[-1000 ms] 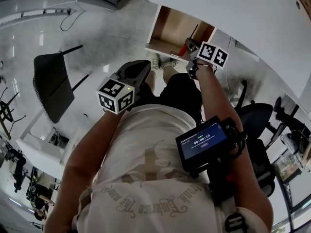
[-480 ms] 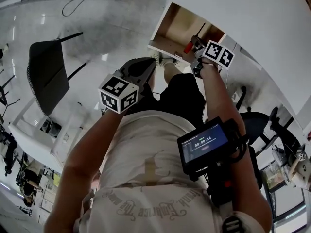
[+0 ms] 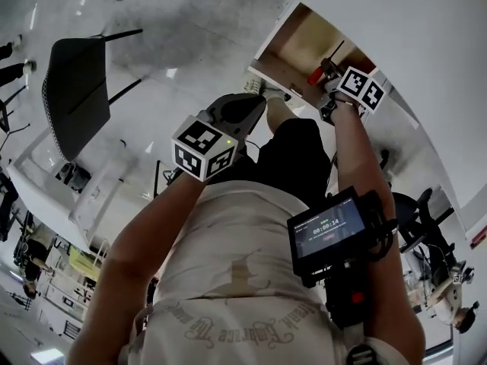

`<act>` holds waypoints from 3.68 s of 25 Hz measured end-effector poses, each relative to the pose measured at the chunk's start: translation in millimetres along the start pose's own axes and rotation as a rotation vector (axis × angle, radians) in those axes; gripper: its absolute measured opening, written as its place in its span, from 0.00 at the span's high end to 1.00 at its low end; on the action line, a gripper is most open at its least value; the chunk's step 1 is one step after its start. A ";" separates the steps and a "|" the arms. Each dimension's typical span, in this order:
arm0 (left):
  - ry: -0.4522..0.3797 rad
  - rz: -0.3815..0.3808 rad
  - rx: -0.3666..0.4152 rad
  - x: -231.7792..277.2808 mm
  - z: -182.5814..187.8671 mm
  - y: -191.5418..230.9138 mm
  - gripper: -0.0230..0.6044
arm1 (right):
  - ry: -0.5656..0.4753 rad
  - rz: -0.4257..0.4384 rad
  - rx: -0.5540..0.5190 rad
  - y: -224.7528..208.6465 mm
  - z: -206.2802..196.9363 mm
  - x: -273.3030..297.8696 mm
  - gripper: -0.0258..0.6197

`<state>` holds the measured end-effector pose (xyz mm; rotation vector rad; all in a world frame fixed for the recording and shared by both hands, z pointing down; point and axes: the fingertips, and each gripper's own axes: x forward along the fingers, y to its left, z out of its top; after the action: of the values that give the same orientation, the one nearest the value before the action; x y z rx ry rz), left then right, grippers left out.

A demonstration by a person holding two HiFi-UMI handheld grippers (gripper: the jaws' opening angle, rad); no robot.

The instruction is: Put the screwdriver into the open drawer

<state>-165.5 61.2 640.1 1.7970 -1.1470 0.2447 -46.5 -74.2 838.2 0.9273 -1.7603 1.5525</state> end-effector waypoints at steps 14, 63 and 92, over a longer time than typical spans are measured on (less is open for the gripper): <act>-0.021 0.044 -0.091 12.4 -23.3 35.8 0.93 | 0.082 -0.120 -0.044 -49.5 -10.5 51.6 0.85; -0.009 0.041 -0.136 2.0 -36.0 58.6 0.93 | 0.092 -0.256 -0.119 -53.9 -13.1 80.5 0.80; -0.036 -0.091 0.075 -48.8 41.2 -13.9 0.93 | -0.060 -0.106 -0.122 32.5 -15.7 -58.3 0.91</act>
<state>-193.3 58.8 581.0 1.9214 -1.0907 0.2043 -40.1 -50.1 774.3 0.9987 -1.7951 1.3483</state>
